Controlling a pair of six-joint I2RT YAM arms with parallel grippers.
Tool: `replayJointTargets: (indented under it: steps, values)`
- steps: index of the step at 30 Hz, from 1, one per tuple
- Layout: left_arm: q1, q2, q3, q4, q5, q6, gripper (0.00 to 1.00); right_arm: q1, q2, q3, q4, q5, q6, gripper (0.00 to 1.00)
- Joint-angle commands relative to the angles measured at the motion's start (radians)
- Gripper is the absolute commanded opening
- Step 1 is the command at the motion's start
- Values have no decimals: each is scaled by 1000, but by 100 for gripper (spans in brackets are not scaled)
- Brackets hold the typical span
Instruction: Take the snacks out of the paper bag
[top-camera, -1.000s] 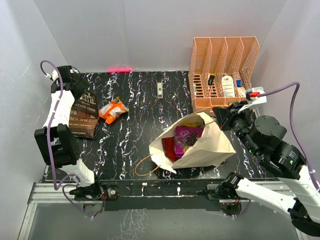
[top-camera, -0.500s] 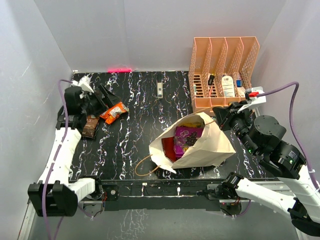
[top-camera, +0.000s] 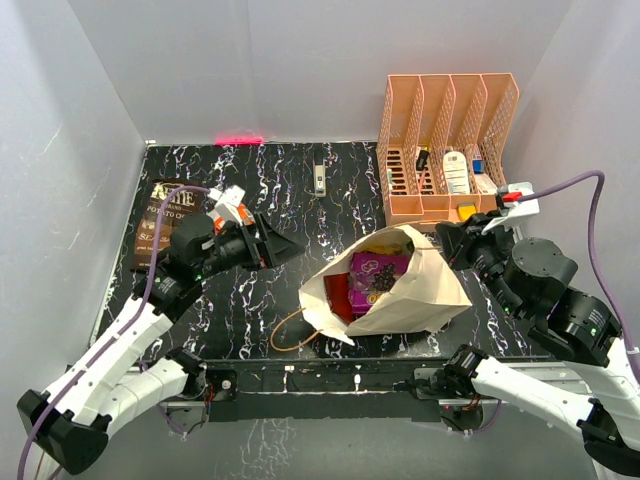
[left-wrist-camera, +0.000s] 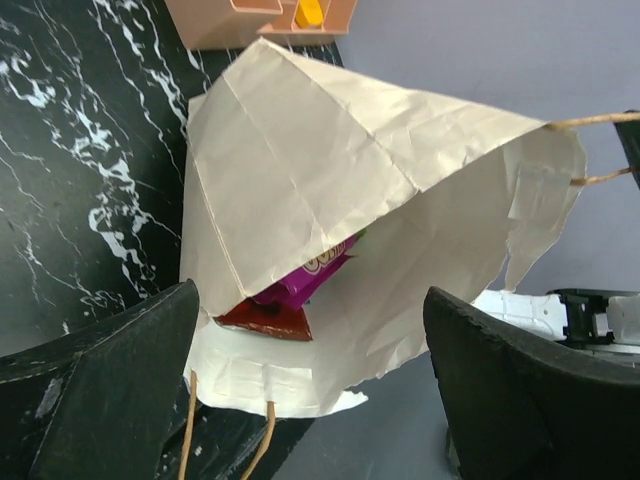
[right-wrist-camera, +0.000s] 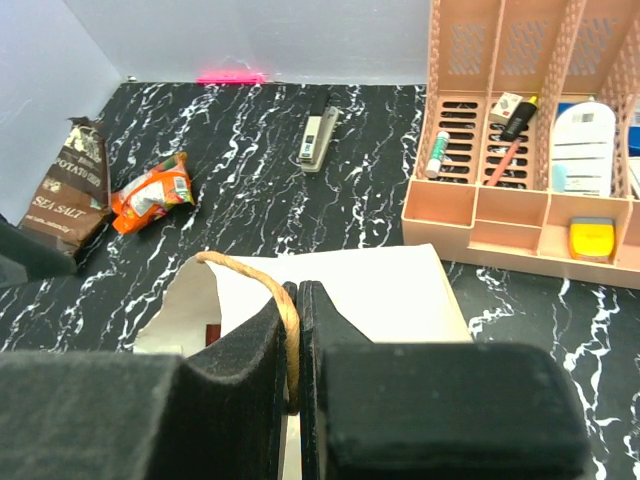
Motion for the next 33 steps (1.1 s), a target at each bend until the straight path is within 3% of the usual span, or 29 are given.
replayJointTargets:
  steps: [1, 9, 13, 19, 26, 33]
  values:
    - [-88, 17, -9, 42, -49, -23, 93, -2, -12, 68, -8, 101, -26, 8]
    - [-190, 87, 30, 130, 15, -25, 92, -2, -8, 111, 2, 216, -112, 8]
    - [-226, 125, 31, 183, 28, -43, 85, -1, -29, 84, 37, 187, -99, 8]
    - [-494, 177, 83, 97, -331, 48, 70, -3, -18, 81, 39, 163, -75, 9]
    - [-694, 356, 195, -59, -729, 39, 35, -3, -17, 82, 41, 143, -66, 9]
    - [-704, 513, 270, -220, -917, -63, 34, -3, -38, 60, 57, 136, -60, 9]
